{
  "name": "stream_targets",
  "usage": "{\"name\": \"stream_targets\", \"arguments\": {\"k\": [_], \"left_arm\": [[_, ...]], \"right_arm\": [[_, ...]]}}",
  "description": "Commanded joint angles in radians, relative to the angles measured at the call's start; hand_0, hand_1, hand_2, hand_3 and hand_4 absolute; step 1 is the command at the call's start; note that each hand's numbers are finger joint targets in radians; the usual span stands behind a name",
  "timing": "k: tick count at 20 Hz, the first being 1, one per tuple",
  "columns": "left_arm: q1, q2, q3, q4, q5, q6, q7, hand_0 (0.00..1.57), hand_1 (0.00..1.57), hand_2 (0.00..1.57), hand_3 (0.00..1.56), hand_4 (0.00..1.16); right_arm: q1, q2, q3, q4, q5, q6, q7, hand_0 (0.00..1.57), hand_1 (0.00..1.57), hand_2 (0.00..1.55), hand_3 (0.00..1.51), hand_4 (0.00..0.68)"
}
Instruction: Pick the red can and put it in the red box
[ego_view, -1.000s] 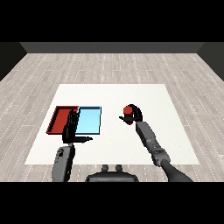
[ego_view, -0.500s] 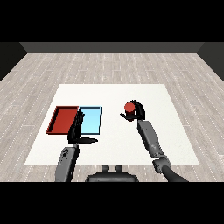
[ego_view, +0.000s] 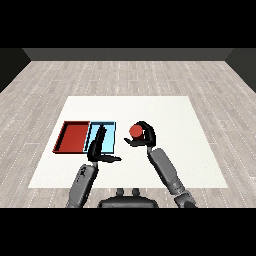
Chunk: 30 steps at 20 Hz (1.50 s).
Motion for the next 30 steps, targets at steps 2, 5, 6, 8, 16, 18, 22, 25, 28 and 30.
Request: {"name": "stream_targets", "arguments": {"k": [2,5,6,8,16,18,22,25,28,30], "left_arm": [[-0.079,-0.001,0.019,0.125,0.069,-0.039,-0.042,0.00,0.00,0.00,0.00,0.00],[-0.023,-0.001,-0.187,0.091,0.052,0.134,-0.050,0.00,0.00,0.00,0.00,0.00],[-0.054,-0.001,-0.117,0.104,0.058,0.072,-0.020,0.00,0.00,0.00,0.00,0.00],[-0.105,-0.001,-0.088,0.157,0.089,0.058,0.011,0.00,0.00,0.00,0.00,0.00],[-0.134,-0.001,-0.075,0.202,0.148,0.026,0.029,0.00,0.00,0.00,0.00,0.00],[-0.090,-0.001,-0.165,0.283,0.135,0.073,-0.093,0.00,0.00,0.00,0.00,0.00],[-0.169,-0.001,-0.218,0.372,0.204,0.131,-0.123,0.00,0.00,0.00,0.00,0.00],[-0.156,-0.001,-0.206,0.323,0.207,0.128,-0.076,0.00,0.00,0.00,0.00,0.00],[-0.167,-0.001,-0.207,0.374,0.207,0.089,-0.126,0.00,0.00,0.00,0.00,0.00],[-0.266,-0.001,-0.255,0.502,0.324,0.132,-0.201,0.00,0.00,0.00,0.00,0.00]], "right_arm": [[0.062,0.005,0.138,-0.173,-0.015,-0.137,0.073,1.45,1.45,1.43,1.38,0.650],[0.082,0.005,0.136,-0.046,-0.048,-0.106,-0.061,1.46,1.46,1.44,1.39,0.651],[0.015,0.005,0.157,-0.079,-0.051,-0.152,0.018,1.45,1.45,1.45,1.40,0.661],[0.045,0.005,0.145,-0.022,-0.081,-0.132,-0.080,1.46,1.46,1.44,1.40,0.659],[0.022,0.005,0.188,-0.088,-0.071,-0.189,0.006,1.46,1.46,1.44,1.38,0.639],[-0.047,0.005,0.195,0.003,-0.111,-0.190,-0.051,1.44,1.44,1.44,1.39,0.631],[0.043,0.005,0.181,-0.079,-0.065,-0.151,-0.022,1.45,1.45,1.43,1.38,0.641],[-0.049,0.005,0.320,-0.039,-0.135,-0.285,-0.001,1.43,1.43,1.44,1.38,0.630],[-0.040,0.005,0.258,-0.043,-0.147,-0.223,-0.021,1.45,1.45,1.44,1.38,0.626],[-0.003,0.005,0.226,-0.033,-0.142,-0.167,-0.057,1.45,1.45,1.43,1.37,0.625]]}}
